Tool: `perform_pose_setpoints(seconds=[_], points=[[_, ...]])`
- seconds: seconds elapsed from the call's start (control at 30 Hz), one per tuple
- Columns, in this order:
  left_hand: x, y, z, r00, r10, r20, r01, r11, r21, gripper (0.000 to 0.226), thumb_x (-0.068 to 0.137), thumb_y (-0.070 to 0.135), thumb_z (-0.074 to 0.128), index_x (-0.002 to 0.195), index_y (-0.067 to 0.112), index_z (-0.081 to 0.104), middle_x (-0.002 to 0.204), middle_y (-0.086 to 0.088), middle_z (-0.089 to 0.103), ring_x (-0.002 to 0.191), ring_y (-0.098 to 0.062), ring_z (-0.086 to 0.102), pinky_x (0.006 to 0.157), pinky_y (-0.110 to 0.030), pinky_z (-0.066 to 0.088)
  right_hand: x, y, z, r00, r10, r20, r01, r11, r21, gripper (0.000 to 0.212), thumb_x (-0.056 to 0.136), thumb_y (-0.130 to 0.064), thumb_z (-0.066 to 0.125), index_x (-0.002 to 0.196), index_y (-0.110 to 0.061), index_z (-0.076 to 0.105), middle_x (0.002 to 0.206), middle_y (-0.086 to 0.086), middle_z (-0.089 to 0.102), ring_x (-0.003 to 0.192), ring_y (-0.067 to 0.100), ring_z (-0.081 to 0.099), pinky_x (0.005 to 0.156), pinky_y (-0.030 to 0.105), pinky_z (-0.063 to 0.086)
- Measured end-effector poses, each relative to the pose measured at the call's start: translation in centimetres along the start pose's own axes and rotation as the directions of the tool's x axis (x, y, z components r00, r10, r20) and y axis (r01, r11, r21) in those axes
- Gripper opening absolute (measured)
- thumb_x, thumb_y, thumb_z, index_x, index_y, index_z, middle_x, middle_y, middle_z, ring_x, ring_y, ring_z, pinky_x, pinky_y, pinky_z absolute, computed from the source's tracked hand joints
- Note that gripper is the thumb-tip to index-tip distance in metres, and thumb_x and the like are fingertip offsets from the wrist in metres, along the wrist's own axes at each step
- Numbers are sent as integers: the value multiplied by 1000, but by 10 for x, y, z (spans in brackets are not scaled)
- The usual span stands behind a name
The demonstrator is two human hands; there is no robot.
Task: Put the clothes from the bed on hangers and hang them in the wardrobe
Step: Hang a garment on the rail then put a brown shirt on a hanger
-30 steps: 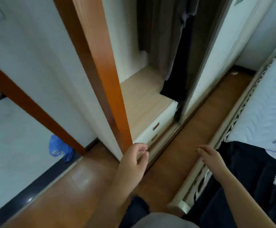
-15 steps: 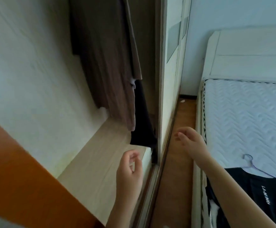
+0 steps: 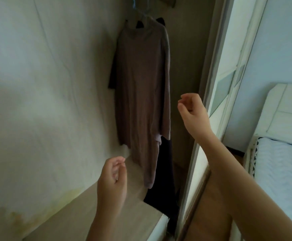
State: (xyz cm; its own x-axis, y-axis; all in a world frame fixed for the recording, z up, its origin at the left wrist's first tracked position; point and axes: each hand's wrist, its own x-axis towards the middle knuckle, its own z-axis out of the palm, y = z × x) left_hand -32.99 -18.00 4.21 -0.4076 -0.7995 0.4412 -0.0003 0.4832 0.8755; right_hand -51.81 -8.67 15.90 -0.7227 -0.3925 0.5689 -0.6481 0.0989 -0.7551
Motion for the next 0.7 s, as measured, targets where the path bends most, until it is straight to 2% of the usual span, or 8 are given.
perform_pose_setpoints(seconds=[0.13,0.23,0.37,0.47,0.57,0.63,0.67,0.7], points=[[46,22,5,992,118,-34,-115,989,98,13,89,15,51,99,21,58,99,19,61,94,23,50,75,6,36,69,-11,-2,994,-109,8,109,994,6,35,91,-23,52,124,-14,42,106,-4,55,92,7,54,67,7,37],[81,44,1,974,219,-51,-208,963,172,15,88,17,52,101,17,59,100,15,62,101,16,49,75,6,36,117,-28,-1,987,-156,26,155,987,34,42,90,-27,53,129,-14,39,106,-5,53,93,6,52,65,7,35],[123,74,-11,945,313,-96,-286,931,227,14,88,16,51,99,22,58,99,20,61,95,17,52,76,0,40,166,-54,8,977,-197,83,191,979,73,46,91,-31,52,131,-12,39,102,-8,47,89,5,48,63,11,35],[143,88,-16,928,355,-112,-319,913,253,13,88,16,52,96,25,58,98,20,62,96,13,53,77,-10,39,198,-69,21,972,-174,156,167,984,58,41,92,-37,48,125,-12,43,90,-8,48,74,4,49,60,19,41],[155,92,-19,934,337,-119,-307,927,216,8,88,22,55,91,29,59,92,17,66,96,6,57,77,-13,39,225,-85,34,971,-84,222,78,996,37,28,93,-38,45,93,-11,53,71,-3,49,63,11,49,56,26,41],[159,93,-18,940,321,-114,-297,937,183,6,86,29,55,87,33,59,96,19,65,93,3,59,76,-15,40,242,-93,40,972,-22,234,15,999,33,26,93,-32,46,77,-12,49,68,2,49,59,15,47,53,28,40],[161,92,-17,942,318,-109,-295,938,184,6,85,29,55,86,34,58,97,22,63,92,3,60,75,-16,40,249,-96,42,970,6,241,-14,999,34,19,93,-28,46,83,-12,52,75,5,53,61,16,48,54,29,41],[162,91,-17,943,318,-102,-296,937,188,8,86,27,56,85,35,58,98,24,63,92,4,60,75,-16,39,255,-98,44,970,13,244,-24,999,40,17,93,-23,46,100,-10,54,87,9,56,67,19,51,59,31,44]])
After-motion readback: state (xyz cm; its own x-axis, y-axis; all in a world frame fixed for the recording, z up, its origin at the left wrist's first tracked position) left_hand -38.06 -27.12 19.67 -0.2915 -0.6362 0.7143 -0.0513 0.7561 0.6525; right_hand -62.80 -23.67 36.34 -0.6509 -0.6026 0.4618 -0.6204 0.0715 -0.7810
